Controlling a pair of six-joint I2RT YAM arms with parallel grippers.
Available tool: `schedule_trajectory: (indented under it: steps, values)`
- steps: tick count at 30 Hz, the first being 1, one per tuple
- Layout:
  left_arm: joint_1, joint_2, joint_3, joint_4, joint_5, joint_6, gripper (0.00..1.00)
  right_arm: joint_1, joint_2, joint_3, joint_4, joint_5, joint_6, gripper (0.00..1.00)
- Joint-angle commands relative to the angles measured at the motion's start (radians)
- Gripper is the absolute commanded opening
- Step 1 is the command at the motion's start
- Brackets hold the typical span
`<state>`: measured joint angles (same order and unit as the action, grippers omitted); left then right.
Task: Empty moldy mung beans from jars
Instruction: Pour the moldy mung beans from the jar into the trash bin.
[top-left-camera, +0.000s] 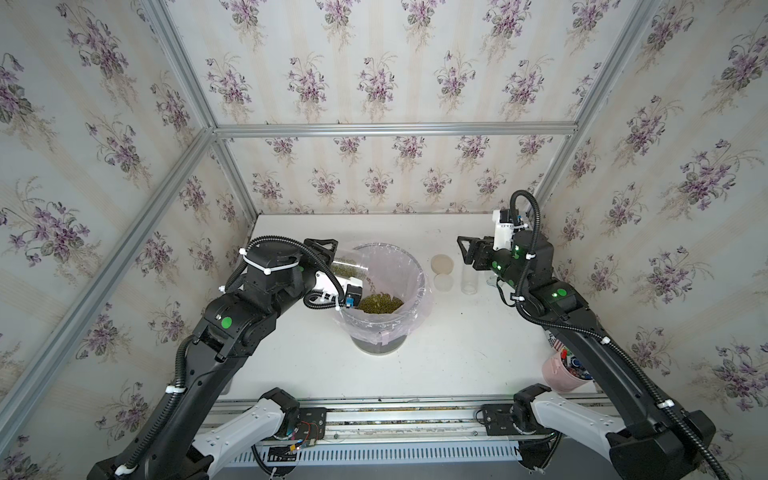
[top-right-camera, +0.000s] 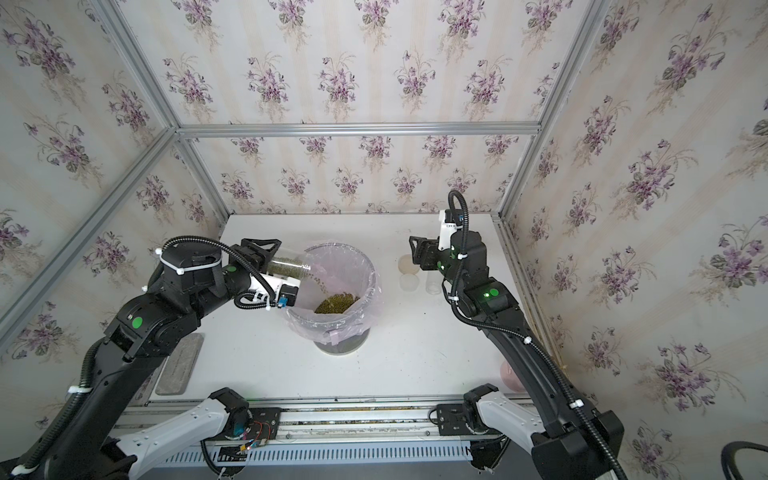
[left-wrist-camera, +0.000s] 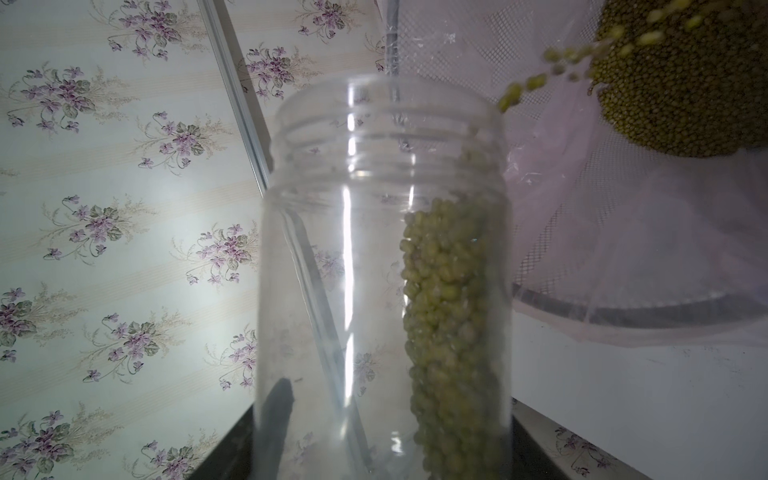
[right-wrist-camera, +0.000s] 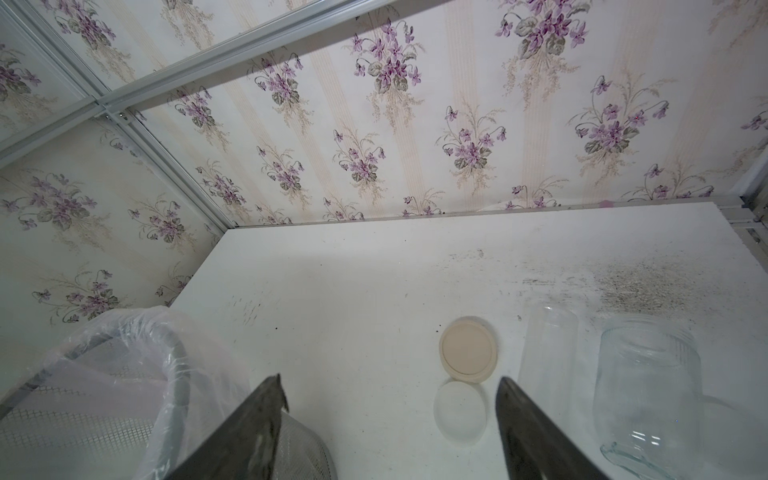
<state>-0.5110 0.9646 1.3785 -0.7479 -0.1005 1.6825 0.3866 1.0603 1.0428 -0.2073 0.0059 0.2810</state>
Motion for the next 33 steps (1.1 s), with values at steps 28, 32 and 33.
schedule_trajectory:
  steps: [28,32,33]
  values:
    - [0.001,0.017,0.045,0.006,0.006,0.094,0.0,0.0,0.004,-0.007,0.011,0.0,-0.006,0.78]
    - [0.001,0.028,0.054,0.004,0.008,0.107,0.0,-0.001,-0.001,-0.013,0.008,0.003,-0.009,0.78]
    - [0.0,0.029,0.056,0.004,0.013,0.111,0.0,0.0,-0.001,-0.013,0.006,0.005,-0.011,0.78]
